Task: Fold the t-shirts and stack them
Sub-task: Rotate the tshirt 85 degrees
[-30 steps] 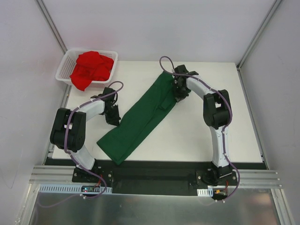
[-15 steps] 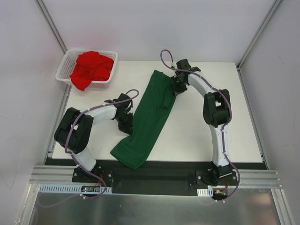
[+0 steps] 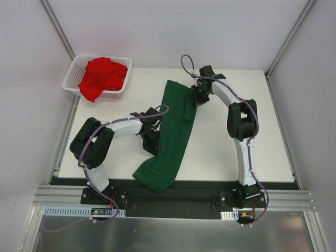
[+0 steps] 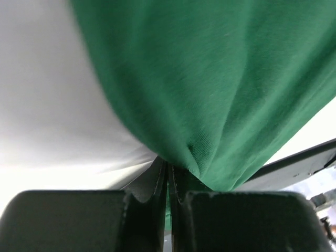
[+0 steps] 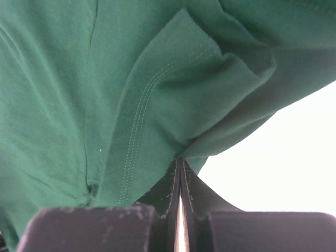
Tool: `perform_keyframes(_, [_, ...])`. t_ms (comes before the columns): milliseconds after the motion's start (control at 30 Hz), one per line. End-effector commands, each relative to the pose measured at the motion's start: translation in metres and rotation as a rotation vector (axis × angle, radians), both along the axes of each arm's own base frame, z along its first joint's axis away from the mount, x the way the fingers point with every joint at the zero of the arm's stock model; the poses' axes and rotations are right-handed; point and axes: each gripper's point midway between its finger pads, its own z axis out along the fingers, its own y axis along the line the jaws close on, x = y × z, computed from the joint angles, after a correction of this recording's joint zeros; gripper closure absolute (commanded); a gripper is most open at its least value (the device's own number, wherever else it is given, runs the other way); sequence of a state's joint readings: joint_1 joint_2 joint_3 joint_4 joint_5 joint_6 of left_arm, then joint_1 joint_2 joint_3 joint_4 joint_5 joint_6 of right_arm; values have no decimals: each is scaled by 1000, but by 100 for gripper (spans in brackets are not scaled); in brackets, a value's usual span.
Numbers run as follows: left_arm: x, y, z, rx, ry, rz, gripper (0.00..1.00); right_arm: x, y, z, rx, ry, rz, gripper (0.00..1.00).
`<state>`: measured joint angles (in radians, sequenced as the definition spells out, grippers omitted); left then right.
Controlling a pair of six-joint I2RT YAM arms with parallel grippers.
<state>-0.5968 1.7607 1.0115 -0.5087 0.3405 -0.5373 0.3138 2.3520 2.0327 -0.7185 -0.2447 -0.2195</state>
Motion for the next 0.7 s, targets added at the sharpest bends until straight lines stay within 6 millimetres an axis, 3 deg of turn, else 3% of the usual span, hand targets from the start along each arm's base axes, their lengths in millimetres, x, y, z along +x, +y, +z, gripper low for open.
perform_keyframes(0, [-14,-21,-5,3,57,-43,100,2,6,14,29,-15,31,99])
perform_keyframes(267, [-27,-68,-5,-24,73,-144,100,0,6,12,26,-8,38,99])
perform_keyframes(433, [-28,-85,-1,-44,61,-167,100,0,3,13,18,-12,34,99])
perform_keyframes(533, [-26,-79,10,-37,16,-151,100,2,-2,20,-4,-38,10,99])
perform_keyframes(567, [-25,-76,14,-32,-5,-147,100,-3,-9,14,-33,-29,-13,99])
perform_keyframes(600, [-21,-66,14,5,-41,-132,100,-2,-12,33,-32,-76,-25,99])
perform_keyframes(667, [-16,-58,36,4,-118,-108,100,2,-19,47,-55,-132,-62,99])
